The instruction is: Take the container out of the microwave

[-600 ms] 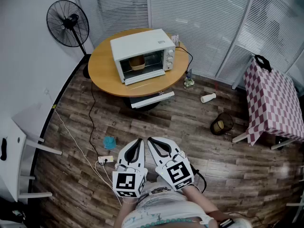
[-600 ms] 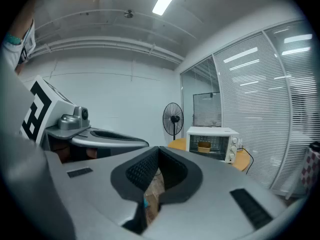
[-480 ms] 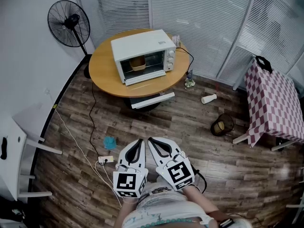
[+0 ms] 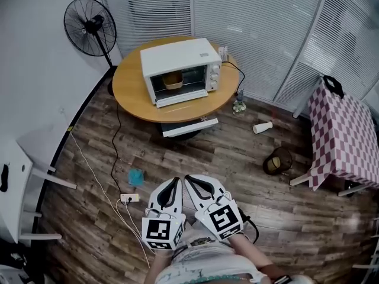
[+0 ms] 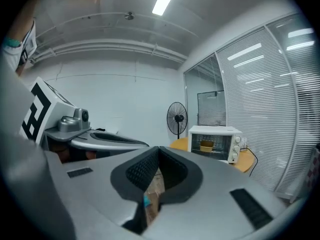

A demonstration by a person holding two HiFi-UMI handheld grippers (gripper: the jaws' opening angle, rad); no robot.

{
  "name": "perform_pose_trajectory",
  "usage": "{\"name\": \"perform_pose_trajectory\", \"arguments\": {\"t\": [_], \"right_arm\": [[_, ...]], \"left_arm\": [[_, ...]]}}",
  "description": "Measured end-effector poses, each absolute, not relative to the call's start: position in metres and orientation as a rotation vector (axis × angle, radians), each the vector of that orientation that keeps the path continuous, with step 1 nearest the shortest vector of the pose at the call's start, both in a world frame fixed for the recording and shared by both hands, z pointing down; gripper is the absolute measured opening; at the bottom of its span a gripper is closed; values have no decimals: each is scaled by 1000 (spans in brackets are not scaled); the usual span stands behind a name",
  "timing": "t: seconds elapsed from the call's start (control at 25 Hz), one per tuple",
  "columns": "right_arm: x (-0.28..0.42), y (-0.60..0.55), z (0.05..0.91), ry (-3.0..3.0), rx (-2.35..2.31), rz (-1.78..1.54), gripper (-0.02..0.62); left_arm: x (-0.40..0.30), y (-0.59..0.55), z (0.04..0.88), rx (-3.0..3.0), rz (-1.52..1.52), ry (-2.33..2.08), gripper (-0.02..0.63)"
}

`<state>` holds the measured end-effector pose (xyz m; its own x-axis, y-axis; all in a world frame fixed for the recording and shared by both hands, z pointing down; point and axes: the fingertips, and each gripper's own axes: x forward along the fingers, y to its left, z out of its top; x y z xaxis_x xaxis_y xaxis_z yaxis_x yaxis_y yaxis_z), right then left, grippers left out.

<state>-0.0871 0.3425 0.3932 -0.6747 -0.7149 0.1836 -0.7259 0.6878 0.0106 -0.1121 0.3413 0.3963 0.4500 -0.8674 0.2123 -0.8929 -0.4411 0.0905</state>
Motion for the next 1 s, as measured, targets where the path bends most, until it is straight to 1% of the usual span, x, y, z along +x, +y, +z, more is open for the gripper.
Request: {"name": "perform_pose_trajectory", "arguments": {"t": [0.4,1.0], "right_arm": [[-85,314,394,-2703,1216,118,-5],[-92,191,390,-2661,1343,99,-6]], "left_arm": [[-117,310,403,2500,214,-1525,17],[-117,184,392,2626,229,-1381,17]]}}
